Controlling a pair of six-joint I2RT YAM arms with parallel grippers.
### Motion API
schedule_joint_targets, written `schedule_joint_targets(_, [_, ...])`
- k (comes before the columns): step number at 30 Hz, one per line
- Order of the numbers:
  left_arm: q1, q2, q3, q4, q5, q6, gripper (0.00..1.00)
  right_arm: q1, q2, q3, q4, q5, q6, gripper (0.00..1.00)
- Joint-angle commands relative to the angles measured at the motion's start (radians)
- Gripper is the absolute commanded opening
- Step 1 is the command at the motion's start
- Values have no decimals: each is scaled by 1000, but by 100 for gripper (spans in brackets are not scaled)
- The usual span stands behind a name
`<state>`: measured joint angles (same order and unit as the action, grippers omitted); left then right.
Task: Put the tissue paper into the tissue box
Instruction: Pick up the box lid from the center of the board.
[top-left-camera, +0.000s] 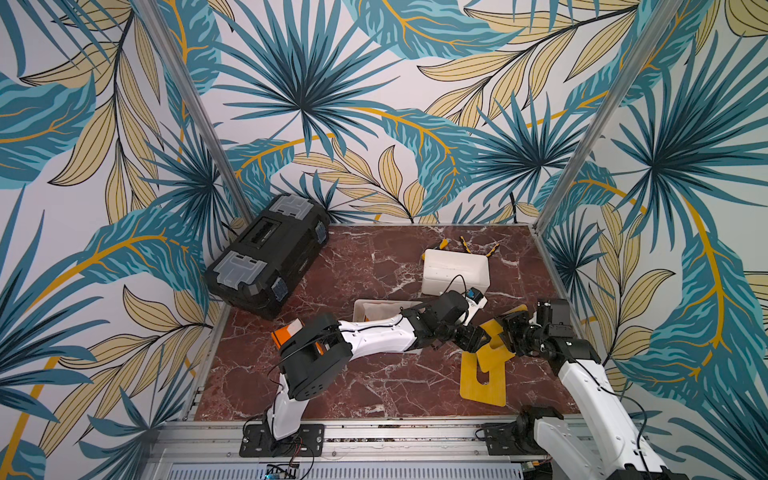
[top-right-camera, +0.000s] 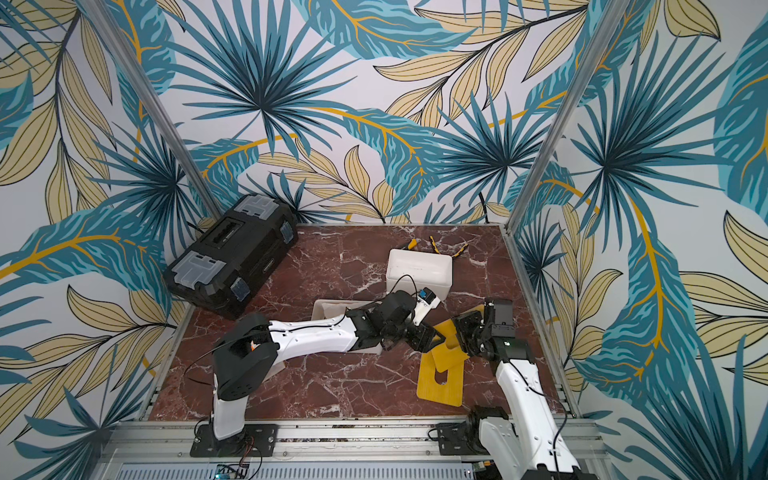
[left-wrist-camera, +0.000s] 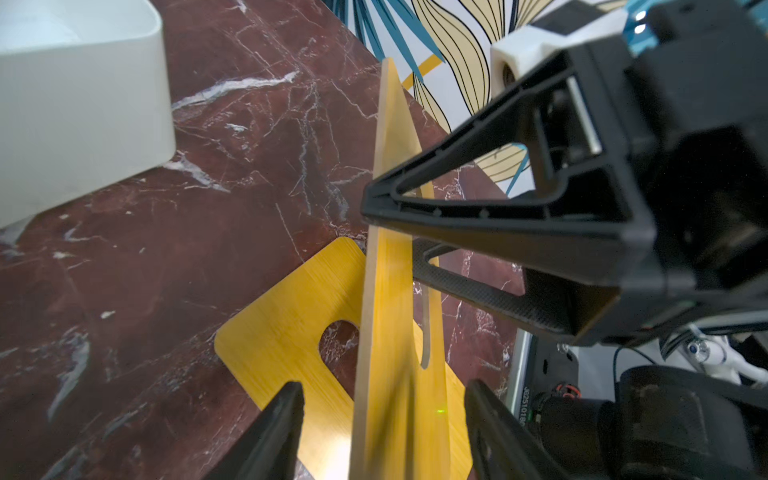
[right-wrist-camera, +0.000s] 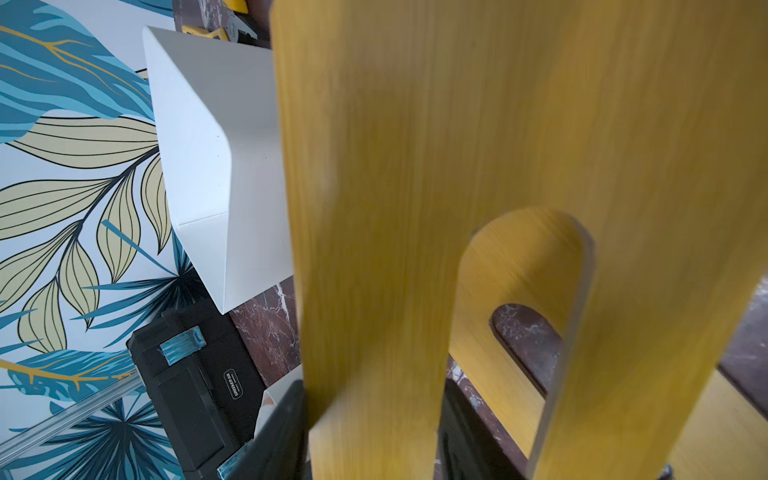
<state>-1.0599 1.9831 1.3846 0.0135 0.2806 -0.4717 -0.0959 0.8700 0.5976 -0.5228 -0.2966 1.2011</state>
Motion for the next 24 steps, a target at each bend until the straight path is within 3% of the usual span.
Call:
schedule_joint_targets(1, [-3, 15, 43, 38, 48, -32, 54, 4, -21, -18, 1, -56, 108, 20])
schedule_joint_targets(13, [-3, 11, -40, 226, 126, -203, 0, 4, -23, -18, 24, -69, 127, 20])
schedule_joint_targets(17, [-3, -24, -89, 305, 115, -244, 0, 4, -28, 3, 23, -85, 127, 21])
schedule_joint_targets(19, [1, -64, -122, 320, 80, -241, 0, 4, -34, 31, 14, -97, 117, 27])
schedule_joint_targets(24, [47, -219, -268, 417, 9, -275, 0, 4, -71, 103, 50, -168, 59, 58])
